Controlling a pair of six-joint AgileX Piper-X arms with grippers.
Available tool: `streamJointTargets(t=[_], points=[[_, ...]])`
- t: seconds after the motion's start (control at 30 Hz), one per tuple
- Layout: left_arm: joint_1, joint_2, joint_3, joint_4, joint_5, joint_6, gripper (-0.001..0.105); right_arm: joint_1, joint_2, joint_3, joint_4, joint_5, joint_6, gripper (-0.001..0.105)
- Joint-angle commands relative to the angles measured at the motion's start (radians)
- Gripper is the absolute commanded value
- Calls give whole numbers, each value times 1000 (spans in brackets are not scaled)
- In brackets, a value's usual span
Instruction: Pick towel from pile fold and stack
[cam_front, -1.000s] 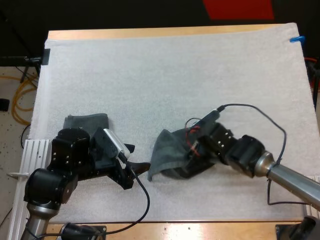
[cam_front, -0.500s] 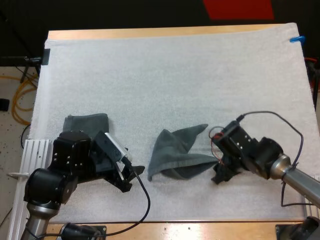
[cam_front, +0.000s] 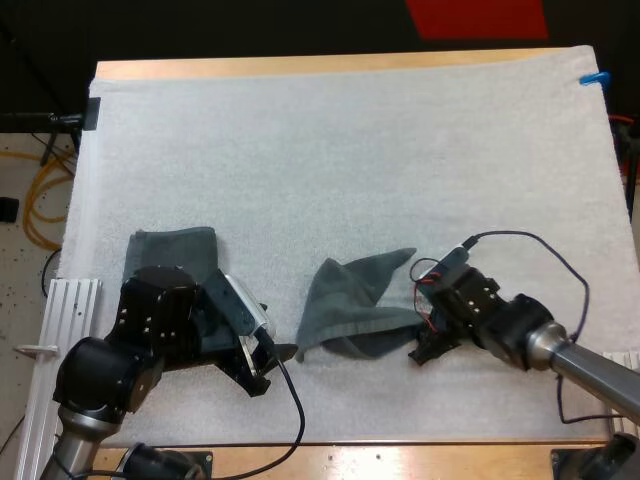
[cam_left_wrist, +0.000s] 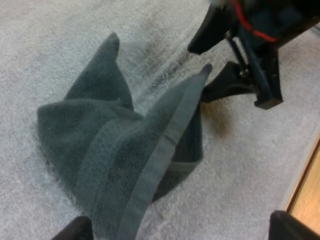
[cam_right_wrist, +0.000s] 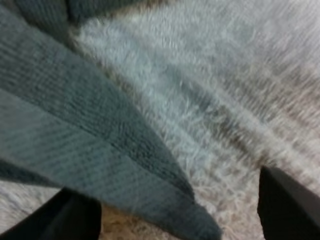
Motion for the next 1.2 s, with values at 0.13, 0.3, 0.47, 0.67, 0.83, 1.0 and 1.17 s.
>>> streamJointTargets(t=[0.13, 0.3, 0.47, 0.67, 0.83, 1.0, 1.17], points=[[-4, -1, -1, 0, -3, 3, 67, 0, 62, 1, -13, 0, 11, 42], [-22, -1, -1, 44, -37, 15, 67, 0, 39, 1, -42, 44, 18, 1], [-135, 11, 24, 20, -162, 30, 67, 0, -15, 1, 11, 66, 35, 1], [-334, 131, 99, -88, -328, -58, 67, 0, -86, 1, 85, 151, 73, 1], [-427, 324, 123, -175, -529, -207, 67, 0, -116, 1, 93, 155, 89, 1], [-451, 525, 123, -235, -562, -291, 67, 0, -117, 1, 93, 155, 89, 1], [-451, 648, 123, -313, -594, -337, 64, 0, -117, 1, 93, 155, 89, 1]])
